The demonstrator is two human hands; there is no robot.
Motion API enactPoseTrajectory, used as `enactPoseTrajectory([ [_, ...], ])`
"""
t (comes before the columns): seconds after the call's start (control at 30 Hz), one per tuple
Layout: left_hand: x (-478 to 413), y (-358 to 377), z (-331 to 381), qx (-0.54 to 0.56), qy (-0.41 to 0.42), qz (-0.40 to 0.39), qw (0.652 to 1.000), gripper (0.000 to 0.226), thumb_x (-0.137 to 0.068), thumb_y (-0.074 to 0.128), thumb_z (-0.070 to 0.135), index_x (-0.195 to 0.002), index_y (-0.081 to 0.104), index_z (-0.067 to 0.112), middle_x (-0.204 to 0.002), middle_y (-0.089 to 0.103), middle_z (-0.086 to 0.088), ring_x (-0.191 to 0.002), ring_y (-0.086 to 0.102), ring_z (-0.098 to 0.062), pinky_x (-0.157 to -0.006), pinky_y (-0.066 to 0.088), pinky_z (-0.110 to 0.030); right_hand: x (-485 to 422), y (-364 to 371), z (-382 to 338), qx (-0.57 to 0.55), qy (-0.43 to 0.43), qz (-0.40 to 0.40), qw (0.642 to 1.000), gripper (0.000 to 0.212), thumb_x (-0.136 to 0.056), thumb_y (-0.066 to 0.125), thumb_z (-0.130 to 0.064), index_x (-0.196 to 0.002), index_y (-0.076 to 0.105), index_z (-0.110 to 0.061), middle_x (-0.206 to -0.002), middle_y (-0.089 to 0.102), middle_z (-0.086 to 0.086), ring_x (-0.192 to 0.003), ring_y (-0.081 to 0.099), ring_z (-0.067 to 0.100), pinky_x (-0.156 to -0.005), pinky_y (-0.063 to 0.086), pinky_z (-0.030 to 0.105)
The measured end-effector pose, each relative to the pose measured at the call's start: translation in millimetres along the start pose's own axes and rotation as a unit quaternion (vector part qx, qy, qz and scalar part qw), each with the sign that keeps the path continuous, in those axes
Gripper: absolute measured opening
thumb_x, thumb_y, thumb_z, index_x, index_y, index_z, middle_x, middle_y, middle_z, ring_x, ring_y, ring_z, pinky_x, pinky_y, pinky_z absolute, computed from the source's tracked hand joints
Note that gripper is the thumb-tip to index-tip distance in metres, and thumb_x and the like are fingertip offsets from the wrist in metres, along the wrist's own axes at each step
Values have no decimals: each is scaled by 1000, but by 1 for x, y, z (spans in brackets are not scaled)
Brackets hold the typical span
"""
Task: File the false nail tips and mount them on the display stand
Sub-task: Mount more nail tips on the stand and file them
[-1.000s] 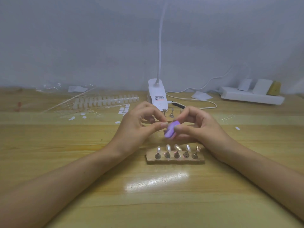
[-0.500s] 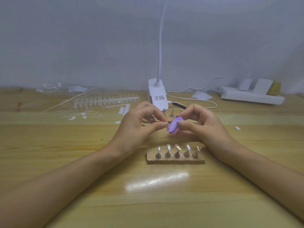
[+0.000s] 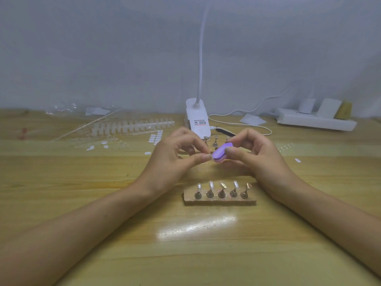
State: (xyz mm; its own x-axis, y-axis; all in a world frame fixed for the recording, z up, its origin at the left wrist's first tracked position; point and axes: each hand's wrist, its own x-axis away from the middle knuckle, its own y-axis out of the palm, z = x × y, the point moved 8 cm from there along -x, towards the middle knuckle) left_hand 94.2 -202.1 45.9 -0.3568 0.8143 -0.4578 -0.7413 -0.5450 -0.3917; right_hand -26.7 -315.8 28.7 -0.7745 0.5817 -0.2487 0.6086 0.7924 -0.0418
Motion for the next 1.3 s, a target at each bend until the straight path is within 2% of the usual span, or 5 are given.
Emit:
enactPoseTrajectory([
  [0.6,1,1,0,-6,-7,-3,1000,6,-80,77,16,-78,72,18,-91,58,9,-81,55,-1,-74,43,-13,4,14,4,17,18,-80,996,20,-76,78,-16,-87,62,-12,-99,75,9,-84,76,30,-67,61,32],
  [0.7,1,0,0,-2,-10,-2,1000,10,-79,78,19,-75,70,23,-91,58,11,-80,55,-1,-70,41,-10,0,0,0,-3,-3,1,1000,24,-74,77,-19,-89,61,-9,-97,73,9,-88,74,26,-73,60,34],
  [0.83,1,1,0,-10,-3,-2,1000,8,-80,77,17,-77,71,21,-91,58,9,-81,55,-4,-74,43,-14,3,15,5,28,24,-82,996,17,-77,78,-14,-84,63,-15,-97,75,11,-82,76,30,-69,61,33],
  [1.2,1,1,3,-5,11,-6,1000,9,-82,76,12,-78,70,18,-89,58,9,-81,55,0,-78,40,-10,0,-3,0,-4,1,15,1000,23,-75,77,-18,-87,61,-8,-95,75,11,-86,74,25,-74,61,36],
  [1.3,1,2,5,-8,21,-10,1000,9,-82,76,9,-78,70,15,-88,58,9,-81,55,1,-78,40,-10,3,11,4,18,28,-64,997,21,-73,79,-18,-84,63,-11,-95,75,13,-81,75,30,-67,61,34],
])
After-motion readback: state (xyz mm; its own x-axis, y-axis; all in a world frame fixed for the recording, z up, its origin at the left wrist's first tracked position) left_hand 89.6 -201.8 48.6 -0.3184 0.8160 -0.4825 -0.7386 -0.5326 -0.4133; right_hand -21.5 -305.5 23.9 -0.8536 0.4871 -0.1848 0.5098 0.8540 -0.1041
